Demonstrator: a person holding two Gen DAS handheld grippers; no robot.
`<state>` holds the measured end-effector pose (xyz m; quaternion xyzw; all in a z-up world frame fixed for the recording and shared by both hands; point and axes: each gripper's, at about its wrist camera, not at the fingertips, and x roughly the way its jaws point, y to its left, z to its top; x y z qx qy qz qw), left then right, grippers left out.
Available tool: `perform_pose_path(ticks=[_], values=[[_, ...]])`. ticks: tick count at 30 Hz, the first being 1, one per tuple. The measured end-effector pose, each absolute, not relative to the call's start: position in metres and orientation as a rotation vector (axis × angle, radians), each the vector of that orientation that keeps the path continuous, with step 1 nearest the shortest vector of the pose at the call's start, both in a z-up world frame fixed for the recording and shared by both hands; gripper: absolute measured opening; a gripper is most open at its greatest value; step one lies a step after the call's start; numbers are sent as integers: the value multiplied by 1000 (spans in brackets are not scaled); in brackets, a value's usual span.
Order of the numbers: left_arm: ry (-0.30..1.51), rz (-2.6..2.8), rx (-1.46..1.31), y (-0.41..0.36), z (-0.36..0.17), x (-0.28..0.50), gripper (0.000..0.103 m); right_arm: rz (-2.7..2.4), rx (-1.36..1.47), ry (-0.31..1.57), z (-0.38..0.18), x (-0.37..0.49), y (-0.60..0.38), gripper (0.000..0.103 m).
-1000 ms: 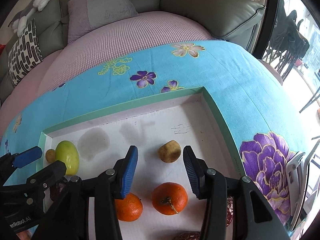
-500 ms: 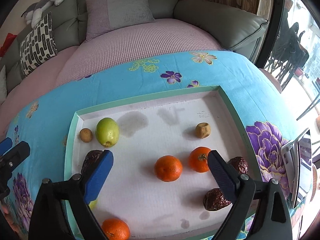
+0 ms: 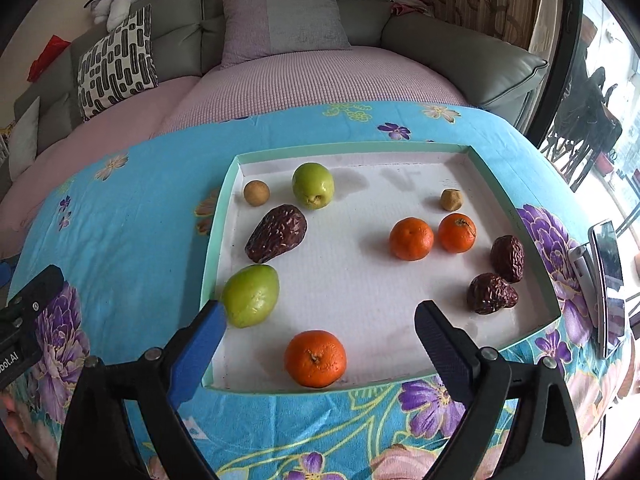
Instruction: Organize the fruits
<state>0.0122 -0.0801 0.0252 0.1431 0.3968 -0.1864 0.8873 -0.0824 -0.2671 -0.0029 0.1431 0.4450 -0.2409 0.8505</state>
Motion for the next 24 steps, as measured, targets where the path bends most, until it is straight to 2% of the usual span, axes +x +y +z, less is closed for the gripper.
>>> perform_pose_path(ticks=[12, 24], values=[[847, -489, 97, -39, 26, 8, 103, -469, 265, 917, -7, -93, -226, 95], [937, -292, 270, -42, 5, 15, 103, -480, 225, 917, -8, -91, -223, 95]])
